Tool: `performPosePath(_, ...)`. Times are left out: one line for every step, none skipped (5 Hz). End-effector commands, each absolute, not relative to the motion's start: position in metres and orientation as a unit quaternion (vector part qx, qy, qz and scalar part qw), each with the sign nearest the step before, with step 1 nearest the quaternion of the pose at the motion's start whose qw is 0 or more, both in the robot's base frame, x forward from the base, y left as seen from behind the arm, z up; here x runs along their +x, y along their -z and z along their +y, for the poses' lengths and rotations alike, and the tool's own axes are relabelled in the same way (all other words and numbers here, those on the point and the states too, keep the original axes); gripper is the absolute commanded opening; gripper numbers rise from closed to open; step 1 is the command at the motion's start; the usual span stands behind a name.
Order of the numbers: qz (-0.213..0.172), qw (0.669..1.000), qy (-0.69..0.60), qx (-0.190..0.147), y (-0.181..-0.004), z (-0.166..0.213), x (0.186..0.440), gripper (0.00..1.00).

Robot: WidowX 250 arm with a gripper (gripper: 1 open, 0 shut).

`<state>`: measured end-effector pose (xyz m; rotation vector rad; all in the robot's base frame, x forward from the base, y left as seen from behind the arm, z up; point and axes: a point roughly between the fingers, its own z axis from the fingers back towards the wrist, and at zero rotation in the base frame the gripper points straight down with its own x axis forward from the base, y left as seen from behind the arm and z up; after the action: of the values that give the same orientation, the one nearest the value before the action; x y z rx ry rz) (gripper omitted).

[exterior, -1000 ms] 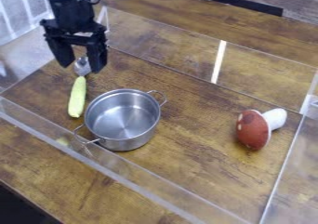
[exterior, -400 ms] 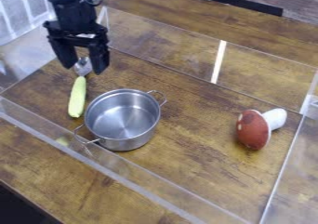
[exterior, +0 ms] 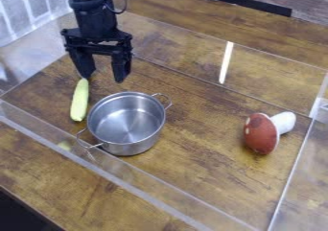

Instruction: Move the green spoon to the left

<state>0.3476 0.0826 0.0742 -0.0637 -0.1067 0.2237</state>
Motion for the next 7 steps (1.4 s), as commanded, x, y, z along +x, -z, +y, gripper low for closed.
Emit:
performPosePath(-0.060,0.995,-0.079,-0.028,-0.079,0.075,0.344,1.00)
performPosePath(-0.063,0.997,-0.032,-0.037,-0.087,0.054,0.345,1.00)
performPosePath(-0.081,0.996,0.019,-0.041,-0.105,0.029,0.349,1.00)
performPosePath(-0.090,0.994,0.050,-0.047,-0.116,0.021,0.350,1.00)
performPosePath(-0.092,0.992,0.073,-0.048,-0.120,0.020,0.351,1.00)
performPosePath(-0.093,0.993,0.064,-0.046,-0.131,0.006,0.356,1.00)
performPosePath(-0.103,0.992,0.058,-0.045,-0.149,-0.016,0.359,1.00)
